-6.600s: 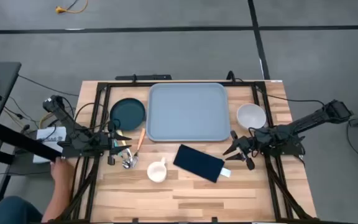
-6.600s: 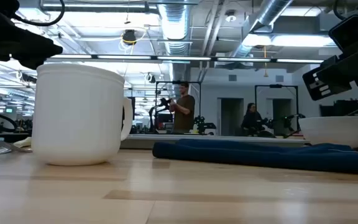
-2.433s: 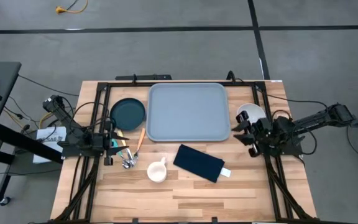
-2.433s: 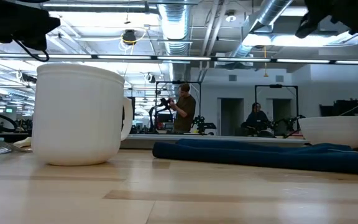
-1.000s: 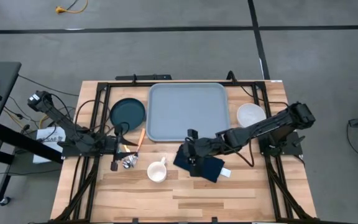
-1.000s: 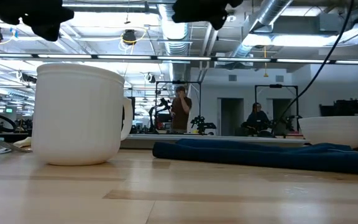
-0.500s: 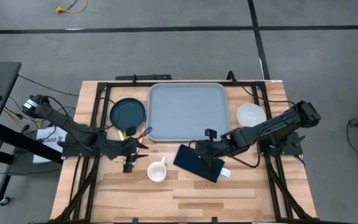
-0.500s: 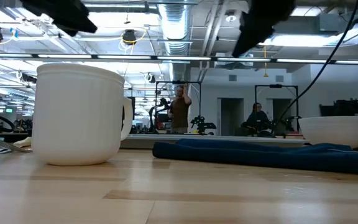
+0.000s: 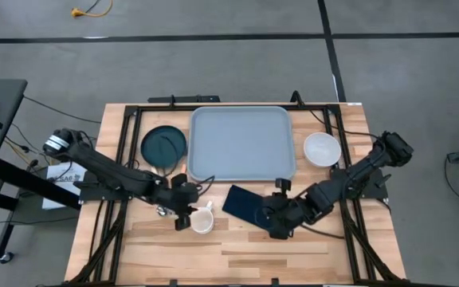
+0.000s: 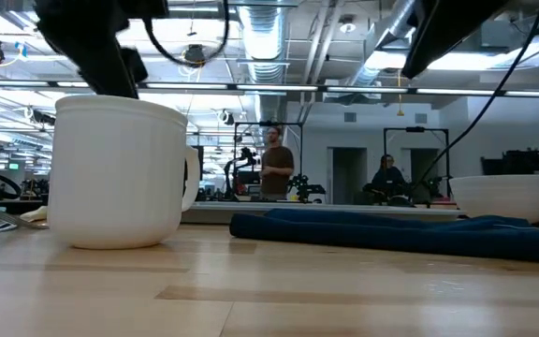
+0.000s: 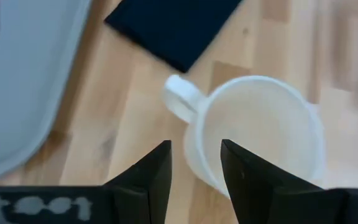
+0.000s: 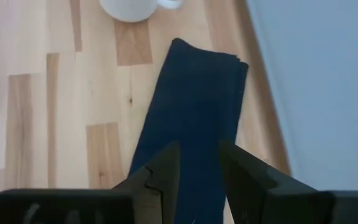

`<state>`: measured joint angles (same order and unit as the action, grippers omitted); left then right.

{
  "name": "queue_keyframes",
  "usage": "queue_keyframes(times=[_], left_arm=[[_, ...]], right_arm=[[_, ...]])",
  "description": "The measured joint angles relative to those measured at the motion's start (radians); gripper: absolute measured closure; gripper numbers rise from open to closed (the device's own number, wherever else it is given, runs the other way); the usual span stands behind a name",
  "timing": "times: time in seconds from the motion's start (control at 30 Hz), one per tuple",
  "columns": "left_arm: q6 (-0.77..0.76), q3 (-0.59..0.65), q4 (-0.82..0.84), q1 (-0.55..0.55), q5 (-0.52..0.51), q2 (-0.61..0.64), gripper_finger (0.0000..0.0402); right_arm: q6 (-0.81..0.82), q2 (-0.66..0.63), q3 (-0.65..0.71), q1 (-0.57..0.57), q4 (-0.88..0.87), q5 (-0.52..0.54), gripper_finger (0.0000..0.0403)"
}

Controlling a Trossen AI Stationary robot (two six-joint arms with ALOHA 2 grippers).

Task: Set up tray
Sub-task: Put the white mug on the gray table tray

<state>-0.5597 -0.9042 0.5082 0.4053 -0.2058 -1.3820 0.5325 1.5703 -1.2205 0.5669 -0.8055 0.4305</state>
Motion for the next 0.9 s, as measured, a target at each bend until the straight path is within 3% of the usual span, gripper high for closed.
queue_keyframes(times=[0.27, 0.9], left_arm=[[0.027, -0.078, 0.079, -0.01, 0.01, -0.057, 0.0276], [0.106, -0.081, 0.109, -0.01, 0.049, -0.061, 0.0276]], right_arm=[[0.055, 0.0, 0.0, 0.048, 0.001, 0.024, 0.0301], [0.072, 0.0, 0.0, 0.055, 0.009, 0.021, 0.0301]])
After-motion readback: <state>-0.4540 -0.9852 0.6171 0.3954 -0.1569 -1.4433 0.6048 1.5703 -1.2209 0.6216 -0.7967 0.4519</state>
